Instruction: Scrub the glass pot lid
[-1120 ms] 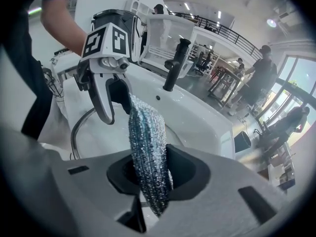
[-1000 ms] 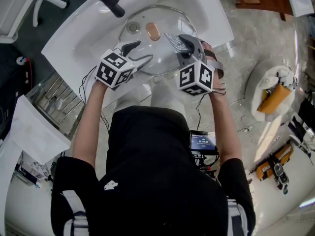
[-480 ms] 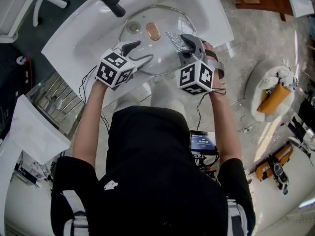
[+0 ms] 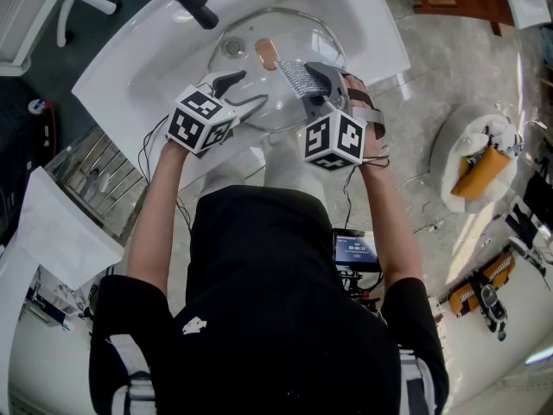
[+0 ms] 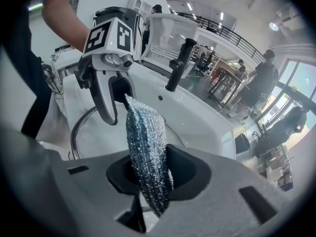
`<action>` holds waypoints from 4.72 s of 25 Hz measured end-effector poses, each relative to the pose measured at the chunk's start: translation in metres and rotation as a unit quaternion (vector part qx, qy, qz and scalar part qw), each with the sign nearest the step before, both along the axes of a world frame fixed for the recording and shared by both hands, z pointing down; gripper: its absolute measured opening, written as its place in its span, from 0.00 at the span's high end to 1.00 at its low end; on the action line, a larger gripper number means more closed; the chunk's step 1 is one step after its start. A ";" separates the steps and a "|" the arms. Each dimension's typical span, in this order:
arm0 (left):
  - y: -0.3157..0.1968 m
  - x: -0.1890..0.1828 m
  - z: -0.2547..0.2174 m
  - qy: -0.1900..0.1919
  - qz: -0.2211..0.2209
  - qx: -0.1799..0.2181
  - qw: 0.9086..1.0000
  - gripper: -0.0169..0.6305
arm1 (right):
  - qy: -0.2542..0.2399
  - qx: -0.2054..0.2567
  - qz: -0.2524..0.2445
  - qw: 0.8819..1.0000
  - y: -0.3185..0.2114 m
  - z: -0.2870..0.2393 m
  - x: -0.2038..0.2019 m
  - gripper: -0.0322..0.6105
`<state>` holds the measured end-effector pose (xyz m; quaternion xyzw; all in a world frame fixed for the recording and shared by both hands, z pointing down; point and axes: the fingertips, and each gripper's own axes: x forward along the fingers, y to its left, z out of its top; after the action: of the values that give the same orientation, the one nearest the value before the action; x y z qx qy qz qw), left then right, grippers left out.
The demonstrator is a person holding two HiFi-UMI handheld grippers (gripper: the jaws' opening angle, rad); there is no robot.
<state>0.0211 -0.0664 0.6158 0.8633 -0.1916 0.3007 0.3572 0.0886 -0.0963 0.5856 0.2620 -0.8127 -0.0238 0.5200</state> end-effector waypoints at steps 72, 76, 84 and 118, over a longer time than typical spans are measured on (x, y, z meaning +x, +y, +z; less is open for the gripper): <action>-0.014 -0.027 -0.115 0.001 -0.026 0.140 0.990 0.83 | -0.211 0.003 0.152 0.966 -0.008 -0.099 -0.044 0.84; -0.017 -0.029 -0.152 0.016 -0.031 0.174 0.984 0.88 | -0.229 0.032 0.164 0.959 -0.011 -0.130 -0.046 0.84; -0.019 -0.030 -0.222 0.057 -0.041 0.265 0.962 0.94 | -0.277 0.090 0.196 0.936 -0.009 -0.204 -0.043 0.84; 0.046 -0.085 -0.455 0.149 -0.086 0.470 0.866 0.95 | -0.366 0.291 0.196 0.862 0.066 -0.423 -0.080 0.84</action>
<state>-0.0642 -0.0206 0.1606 0.9436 -0.3283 0.0112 -0.0425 0.0083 -0.0298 0.1626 0.5447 -0.8328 -0.0592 0.0791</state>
